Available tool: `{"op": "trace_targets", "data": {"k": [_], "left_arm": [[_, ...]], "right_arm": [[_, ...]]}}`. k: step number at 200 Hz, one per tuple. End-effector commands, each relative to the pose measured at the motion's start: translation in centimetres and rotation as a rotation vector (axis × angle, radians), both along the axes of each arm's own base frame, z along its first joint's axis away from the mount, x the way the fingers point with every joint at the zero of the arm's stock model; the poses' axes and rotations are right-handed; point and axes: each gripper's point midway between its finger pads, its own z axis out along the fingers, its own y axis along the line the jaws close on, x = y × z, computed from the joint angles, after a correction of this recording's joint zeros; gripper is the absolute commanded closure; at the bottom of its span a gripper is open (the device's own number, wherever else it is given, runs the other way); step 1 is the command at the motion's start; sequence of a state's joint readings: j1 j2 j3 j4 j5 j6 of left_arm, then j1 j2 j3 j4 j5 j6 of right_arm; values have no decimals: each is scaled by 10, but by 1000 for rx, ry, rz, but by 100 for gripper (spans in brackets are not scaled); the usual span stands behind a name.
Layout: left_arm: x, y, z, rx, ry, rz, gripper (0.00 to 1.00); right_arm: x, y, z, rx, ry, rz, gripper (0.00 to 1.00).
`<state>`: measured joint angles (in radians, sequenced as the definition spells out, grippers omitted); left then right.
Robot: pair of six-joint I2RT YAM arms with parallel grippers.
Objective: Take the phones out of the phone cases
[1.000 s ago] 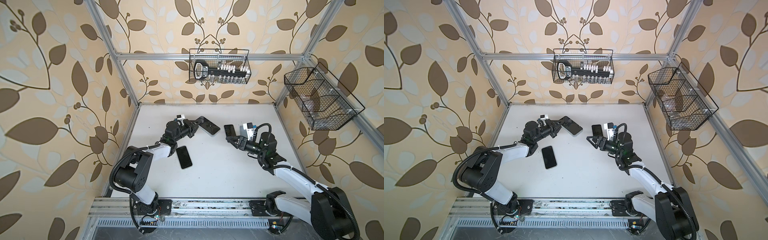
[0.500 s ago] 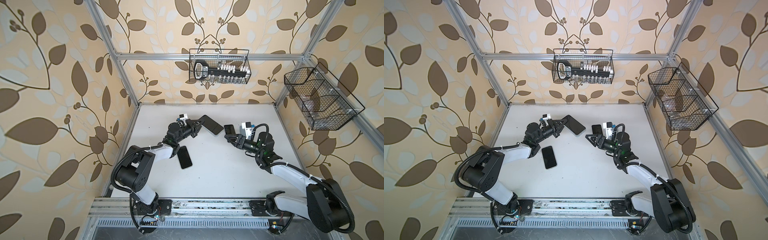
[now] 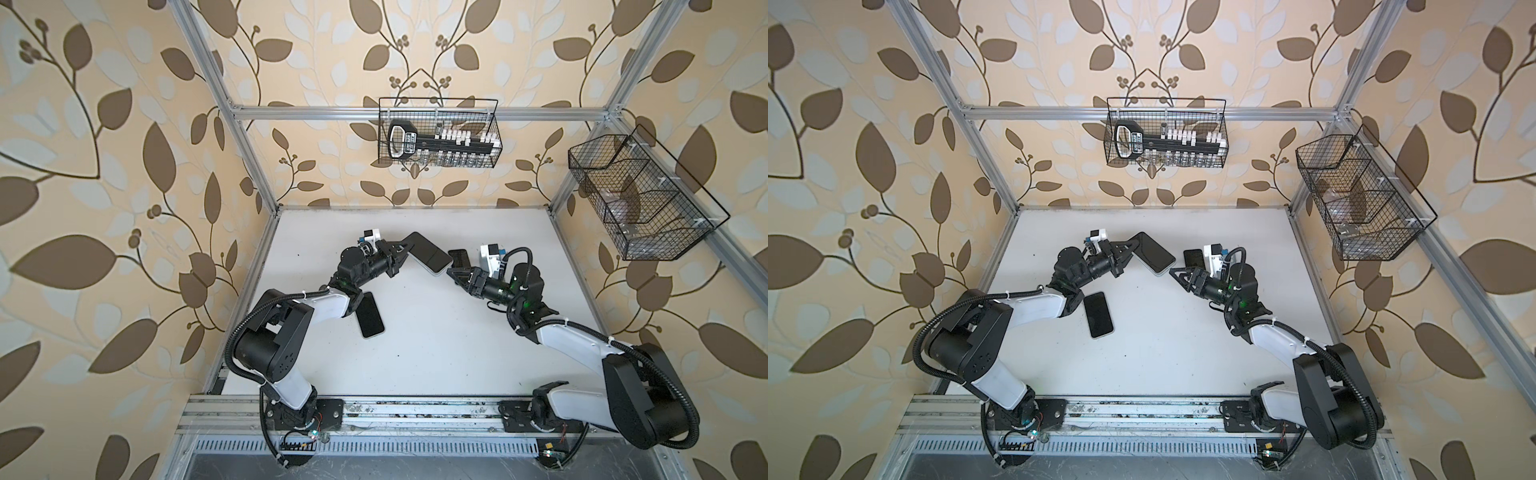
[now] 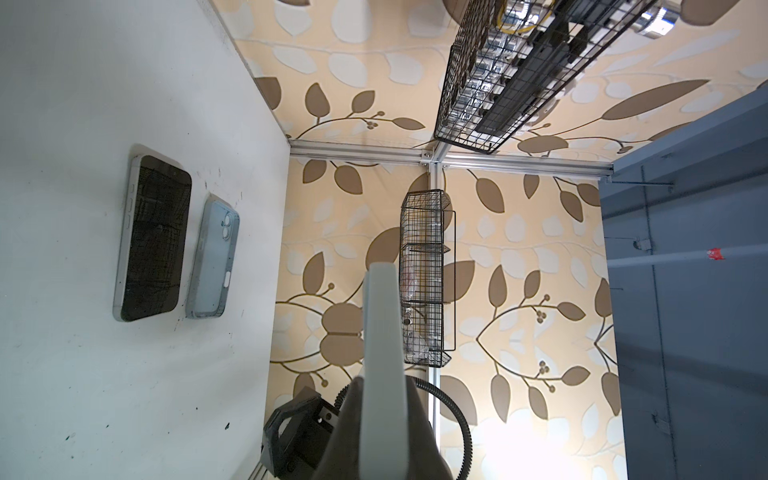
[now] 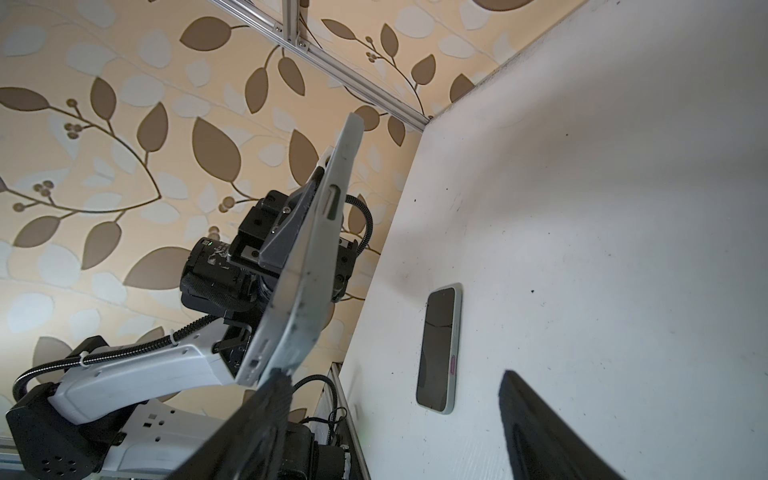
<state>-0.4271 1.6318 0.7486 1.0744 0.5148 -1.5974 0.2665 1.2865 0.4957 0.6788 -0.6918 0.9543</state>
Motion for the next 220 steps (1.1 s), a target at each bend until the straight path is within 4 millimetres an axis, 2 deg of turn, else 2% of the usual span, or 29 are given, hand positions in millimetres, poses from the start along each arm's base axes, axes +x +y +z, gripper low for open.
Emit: {"op": "trace_targets", "data": {"k": [1, 52, 101, 220], "left_arm": [[-4, -5, 52, -88, -151, -18, 100], [-2, -6, 49, -94, -143, -16, 100], [-1, -7, 55, -108, -153, -19, 100], [-10, -15, 71, -148, -175, -42, 100]], "right_arm": [[5, 4, 21, 33, -57, 11, 21], [2, 1, 27, 45, -70, 16, 22], [-1, -5, 34, 45, -84, 4, 22], [7, -7, 22, 62, -50, -12, 22]]}}
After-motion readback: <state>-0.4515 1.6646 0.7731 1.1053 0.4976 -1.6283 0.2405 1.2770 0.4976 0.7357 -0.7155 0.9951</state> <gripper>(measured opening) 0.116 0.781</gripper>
